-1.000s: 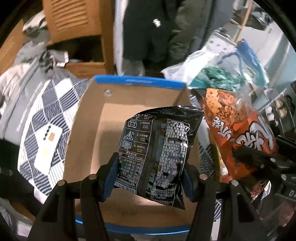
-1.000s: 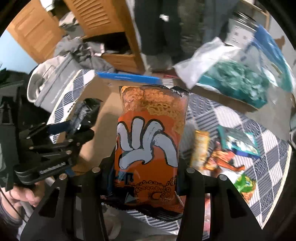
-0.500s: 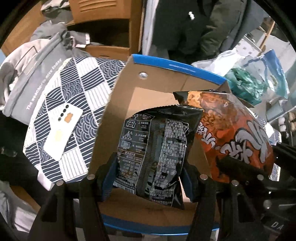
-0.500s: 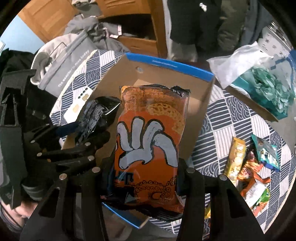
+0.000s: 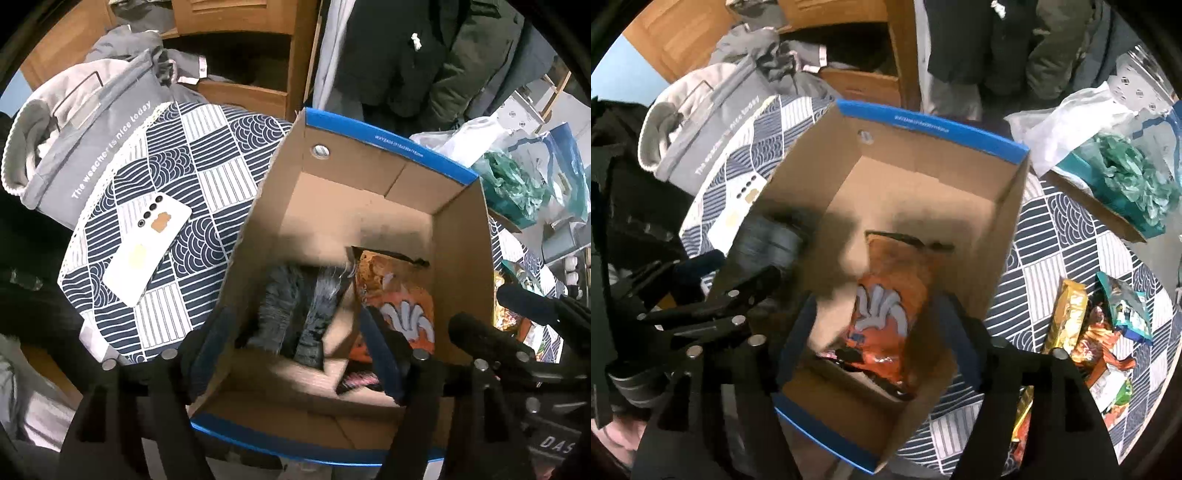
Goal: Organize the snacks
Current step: 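Open both tools to drop the black and orange bags into the box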
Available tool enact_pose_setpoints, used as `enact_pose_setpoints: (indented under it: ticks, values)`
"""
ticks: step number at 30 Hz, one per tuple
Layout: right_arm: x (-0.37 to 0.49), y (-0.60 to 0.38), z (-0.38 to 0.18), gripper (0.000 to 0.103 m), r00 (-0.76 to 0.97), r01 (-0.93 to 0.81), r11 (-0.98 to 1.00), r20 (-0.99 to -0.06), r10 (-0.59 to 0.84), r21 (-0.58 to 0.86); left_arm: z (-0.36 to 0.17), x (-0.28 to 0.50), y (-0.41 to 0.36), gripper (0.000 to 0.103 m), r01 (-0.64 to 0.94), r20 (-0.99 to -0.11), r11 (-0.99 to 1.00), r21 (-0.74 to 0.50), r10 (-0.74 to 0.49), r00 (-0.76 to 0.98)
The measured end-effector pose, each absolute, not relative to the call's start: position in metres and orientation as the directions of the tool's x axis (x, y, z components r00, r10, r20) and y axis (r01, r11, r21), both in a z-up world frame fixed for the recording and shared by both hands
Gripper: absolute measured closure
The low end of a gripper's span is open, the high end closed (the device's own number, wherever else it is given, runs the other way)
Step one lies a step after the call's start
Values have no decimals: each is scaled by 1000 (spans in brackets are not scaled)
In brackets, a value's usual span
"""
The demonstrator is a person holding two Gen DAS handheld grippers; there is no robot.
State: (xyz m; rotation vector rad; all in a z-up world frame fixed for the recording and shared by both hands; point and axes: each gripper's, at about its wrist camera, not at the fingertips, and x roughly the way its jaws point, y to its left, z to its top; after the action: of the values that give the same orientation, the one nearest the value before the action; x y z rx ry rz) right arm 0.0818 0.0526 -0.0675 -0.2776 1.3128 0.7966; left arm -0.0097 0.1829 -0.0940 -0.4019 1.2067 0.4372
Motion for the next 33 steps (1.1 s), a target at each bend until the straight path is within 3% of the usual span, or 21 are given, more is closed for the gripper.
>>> enact_pose_setpoints:
  ticks: [4,19,33]
  values:
    - [83,49,-60,28,44,-652,710,-921,386,267,-88,-10,180,22,-514,-945,855,-71,106,308]
    - [83,6,-37,28,133,-668,717,-916,379,200,-71,3,145,22,-432,-936,893,-125,38,350]
    - [99,-81,-24,27,173,-580,785,-909,379,217,-56,21,92,22,-330,-928,931,-155,-23,372]
